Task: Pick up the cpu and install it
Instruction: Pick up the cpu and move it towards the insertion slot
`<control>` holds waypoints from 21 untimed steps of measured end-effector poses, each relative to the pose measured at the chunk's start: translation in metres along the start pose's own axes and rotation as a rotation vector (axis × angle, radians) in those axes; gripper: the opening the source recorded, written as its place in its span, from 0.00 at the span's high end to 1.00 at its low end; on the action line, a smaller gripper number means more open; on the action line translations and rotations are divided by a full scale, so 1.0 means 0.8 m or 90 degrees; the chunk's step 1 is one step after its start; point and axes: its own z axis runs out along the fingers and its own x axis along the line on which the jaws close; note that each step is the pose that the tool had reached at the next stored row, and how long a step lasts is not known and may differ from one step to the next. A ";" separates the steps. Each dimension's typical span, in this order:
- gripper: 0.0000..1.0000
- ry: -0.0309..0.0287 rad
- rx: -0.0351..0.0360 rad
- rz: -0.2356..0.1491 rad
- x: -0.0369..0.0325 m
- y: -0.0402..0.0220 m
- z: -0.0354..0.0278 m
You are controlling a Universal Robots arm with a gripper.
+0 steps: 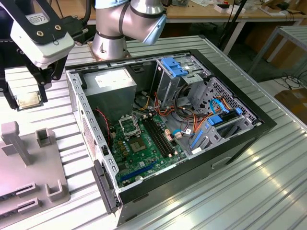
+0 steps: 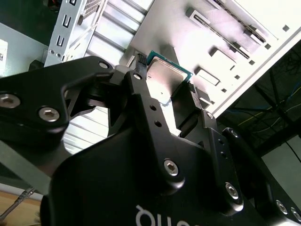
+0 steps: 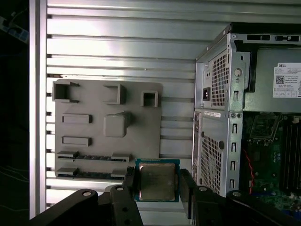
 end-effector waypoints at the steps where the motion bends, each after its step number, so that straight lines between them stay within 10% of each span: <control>1: 0.53 0.0000 0.0000 0.000 -0.0006 0.0000 0.0002; 21: 0.53 -0.0001 0.0000 0.000 -0.0261 -0.0010 0.0013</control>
